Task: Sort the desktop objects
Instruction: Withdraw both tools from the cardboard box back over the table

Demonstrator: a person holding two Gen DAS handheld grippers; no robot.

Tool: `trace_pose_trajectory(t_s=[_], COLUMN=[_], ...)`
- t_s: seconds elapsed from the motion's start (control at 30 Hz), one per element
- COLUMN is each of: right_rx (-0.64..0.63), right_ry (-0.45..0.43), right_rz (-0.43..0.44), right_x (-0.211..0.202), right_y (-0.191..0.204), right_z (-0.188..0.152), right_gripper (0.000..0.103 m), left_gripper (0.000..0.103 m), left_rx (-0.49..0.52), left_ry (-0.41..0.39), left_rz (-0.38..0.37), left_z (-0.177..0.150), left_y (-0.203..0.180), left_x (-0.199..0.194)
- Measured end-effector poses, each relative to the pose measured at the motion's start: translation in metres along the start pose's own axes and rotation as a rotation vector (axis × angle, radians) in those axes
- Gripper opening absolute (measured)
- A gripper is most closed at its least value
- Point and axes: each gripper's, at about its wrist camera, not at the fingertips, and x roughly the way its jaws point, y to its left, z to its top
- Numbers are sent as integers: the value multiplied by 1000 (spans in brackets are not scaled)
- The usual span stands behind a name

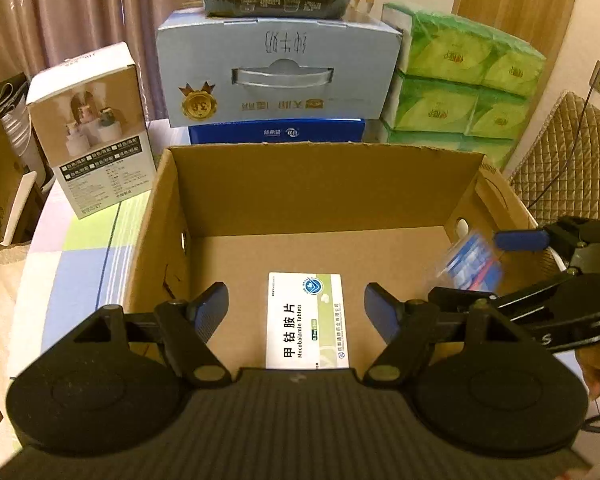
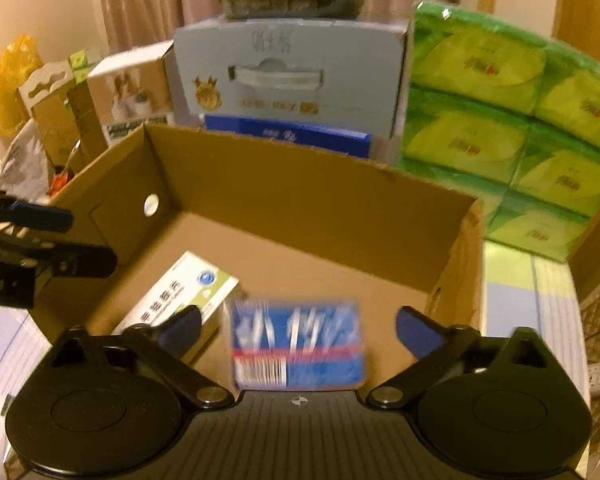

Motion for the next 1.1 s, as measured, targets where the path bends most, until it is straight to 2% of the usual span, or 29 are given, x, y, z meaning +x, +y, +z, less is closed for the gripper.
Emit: trace_pose_trajectory(t_s=[0.23, 0.6, 0.77, 1.1], right_rx=[-5, -31, -66, -117], right_ry=[-25, -79, -78, -51], right_rz=[-17, -32, -16, 8], right_x=[-24, -106, -140, -186], right_y=[-4, 11, 28, 53], right_z=[0, -9, -29, -91], right_gripper=[101, 101, 101, 101], left_gripper=[72, 76, 82, 89], left_rx=[-6, -16, -12, -15], left_ry=[-27, -67, -74, -59], left_rz=[3, 13, 12, -4], left_z=[-7, -28, -52, -110], left_y=[1, -9, -17, -32], left_x=[-23, -87, -118, -162])
